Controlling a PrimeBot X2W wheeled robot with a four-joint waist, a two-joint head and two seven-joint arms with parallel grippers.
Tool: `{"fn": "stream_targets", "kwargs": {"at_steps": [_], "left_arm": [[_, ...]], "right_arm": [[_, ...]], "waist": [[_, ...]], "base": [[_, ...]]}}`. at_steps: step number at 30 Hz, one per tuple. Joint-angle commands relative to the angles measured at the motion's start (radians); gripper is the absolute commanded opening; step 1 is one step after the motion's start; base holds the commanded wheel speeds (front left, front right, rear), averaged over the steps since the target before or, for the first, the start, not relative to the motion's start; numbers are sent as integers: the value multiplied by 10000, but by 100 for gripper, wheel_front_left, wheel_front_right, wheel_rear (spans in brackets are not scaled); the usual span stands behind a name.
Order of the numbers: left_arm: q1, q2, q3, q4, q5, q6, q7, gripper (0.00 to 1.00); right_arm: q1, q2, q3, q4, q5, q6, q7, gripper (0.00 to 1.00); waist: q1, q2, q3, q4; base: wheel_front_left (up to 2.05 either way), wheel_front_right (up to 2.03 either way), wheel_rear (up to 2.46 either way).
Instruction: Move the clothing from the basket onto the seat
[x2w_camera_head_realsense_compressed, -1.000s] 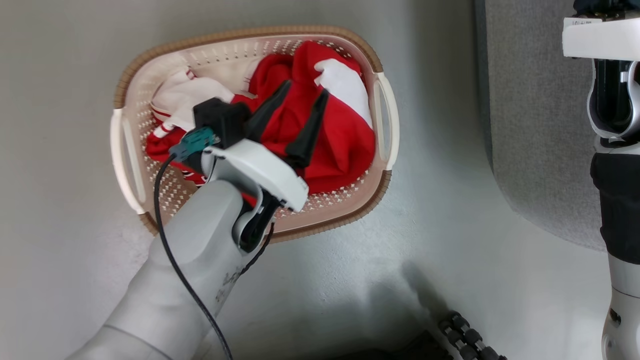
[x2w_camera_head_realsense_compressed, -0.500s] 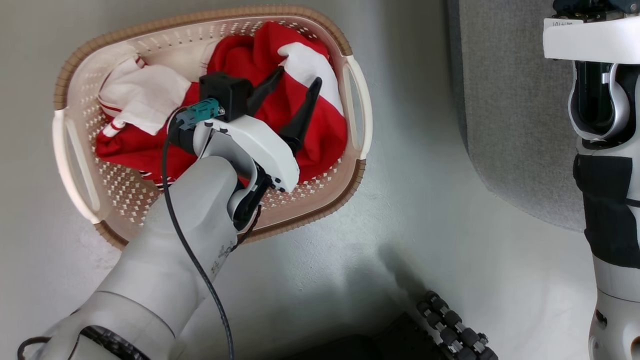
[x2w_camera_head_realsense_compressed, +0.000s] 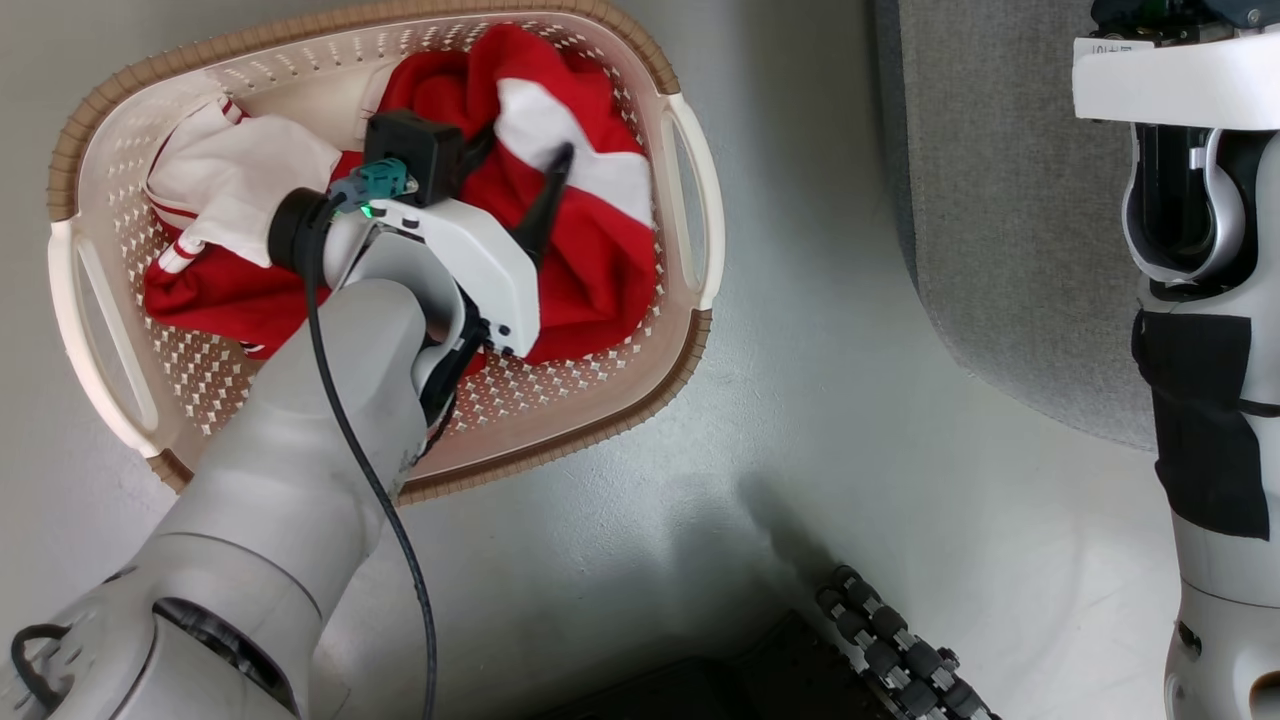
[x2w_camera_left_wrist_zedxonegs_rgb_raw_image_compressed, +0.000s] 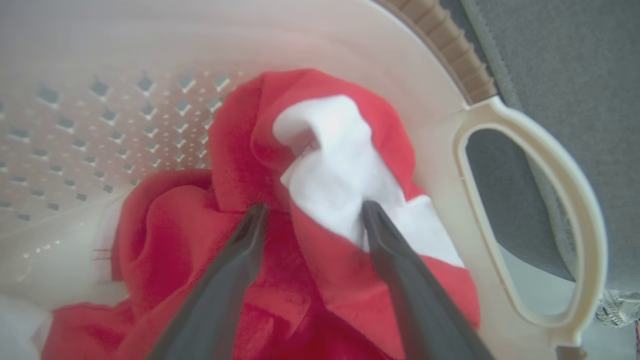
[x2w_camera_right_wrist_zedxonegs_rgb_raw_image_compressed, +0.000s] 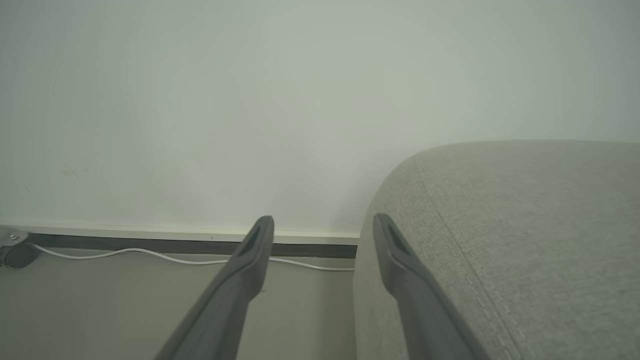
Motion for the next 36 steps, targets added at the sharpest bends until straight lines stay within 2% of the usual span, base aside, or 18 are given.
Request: {"fn": "stream_targets", "kwargs": {"at_steps": [1, 2, 9, 17, 26, 36], "left_arm": [[-115, -7, -8, -8, -56, -73, -13, 24], [-137, -7, -81, 25, -90, -73, -15, 0], [118, 16, -356, -360, -152, -73, -60, 0], [1001, 315, 341, -1198, 760, -73, -64, 0], [2493, 326, 1831, -2221, 2016, -73, -65, 0], [4414, 220, 3723, -3196, 3216, -73, -66, 0]], "right_arm": [[353, 67, 38, -208, 68, 42, -57, 100], [354, 75, 34, -200, 58, 42, -57, 100], [457, -29, -156, -120, -99, 42, -57, 100], [729, -427, -182, 64, -355, 42, -57, 100], [1401, -695, -24, 728, -471, 42, -57, 100], [2398, -710, 291, 1490, -492, 42, -57, 100]], "waist": [[0, 0, -8, -16], [0, 0, -17, -20], [0, 0, -636, 368], [0, 0, -1590, 887], [0, 0, -3392, 1536], [0, 0, -5642, 2004]], "base": [[0, 0, 0], [0, 0, 0], [0, 0, 0], [0, 0, 0], [0, 0, 0], [0, 0, 0]]}}
